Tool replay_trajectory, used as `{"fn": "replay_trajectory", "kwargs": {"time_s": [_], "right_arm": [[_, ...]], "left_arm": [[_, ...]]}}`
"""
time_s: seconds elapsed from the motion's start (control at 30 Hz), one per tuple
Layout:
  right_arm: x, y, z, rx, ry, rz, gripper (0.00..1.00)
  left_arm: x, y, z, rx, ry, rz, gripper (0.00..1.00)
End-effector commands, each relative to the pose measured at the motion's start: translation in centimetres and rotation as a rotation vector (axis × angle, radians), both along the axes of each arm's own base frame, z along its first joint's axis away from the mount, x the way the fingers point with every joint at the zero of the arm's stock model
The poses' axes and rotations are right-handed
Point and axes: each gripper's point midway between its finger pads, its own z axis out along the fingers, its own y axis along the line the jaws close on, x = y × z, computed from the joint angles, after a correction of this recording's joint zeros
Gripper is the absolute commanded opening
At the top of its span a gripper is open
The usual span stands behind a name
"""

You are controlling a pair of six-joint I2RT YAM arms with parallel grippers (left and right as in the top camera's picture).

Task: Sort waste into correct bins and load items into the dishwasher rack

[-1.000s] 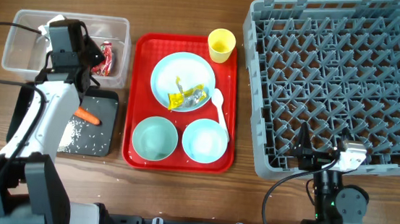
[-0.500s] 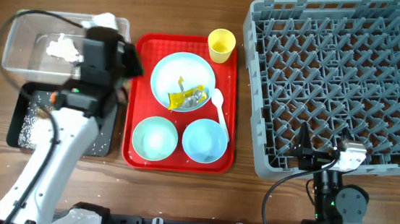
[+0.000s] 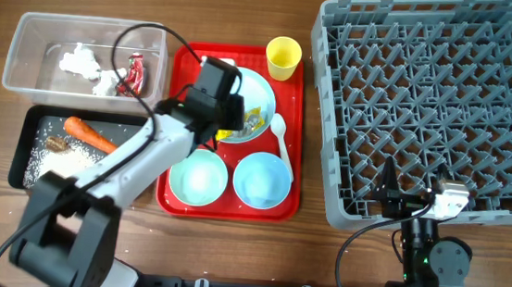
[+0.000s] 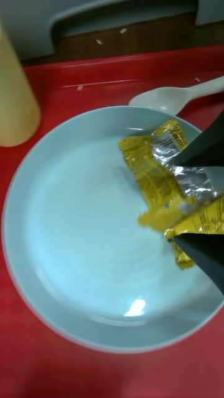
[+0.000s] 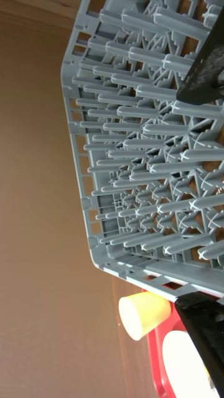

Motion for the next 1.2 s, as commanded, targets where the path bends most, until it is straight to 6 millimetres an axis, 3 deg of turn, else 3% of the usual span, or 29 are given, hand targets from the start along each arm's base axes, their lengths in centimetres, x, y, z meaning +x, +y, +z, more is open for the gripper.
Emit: {"fn": "replay_trajectory", "kwargs": {"time_s": [0.0, 0.1, 0.43, 0.67, 0.8, 0.97, 1.1, 1.17], "right_arm": [[0.0, 0.3, -0.2, 0.007, 0.005, 0.013, 1.0], [0.0, 0.3, -0.2, 0.007, 0.005, 0.013, 1.0], [0.0, 0.3, -0.2, 0.007, 0.005, 0.013, 1.0], [0.0, 0.3, -0.2, 0.007, 0.005, 0.013, 1.0], [0.0, 0.3, -0.2, 0.007, 0.005, 0.013, 1.0], [0.0, 0.3, -0.2, 0.007, 0.005, 0.013, 1.0], [0.0, 0.3, -0.2, 0.007, 0.005, 0.013, 1.0], [0.0, 0.3, -0.2, 0.007, 0.005, 0.013, 1.0]], "left_arm": [[-0.9, -1.6, -1.4, -0.009, 0.039, -0.057, 0.38], [-0.9, -1.9, -1.4, -0.009, 0.038, -0.062, 0.41], [-1.0, -1.8, -1.5, -0.007, 0.041, -0.063, 0.67], [-1.2, -1.7, -1.6, 0.027, 0.035, -0.112, 0.77], [-0.7, -0.7, -1.6, 0.094, 0.007, -0.117, 0.84], [-0.7, -0.5, -1.4, 0.102, 0.004, -0.111, 0.83], [-0.4, 0.1, -1.2, 0.123, -0.009, -0.089, 0.77], [-0.5, 0.3, -0.6, 0.121, -0.016, -0.083, 0.68]]}}
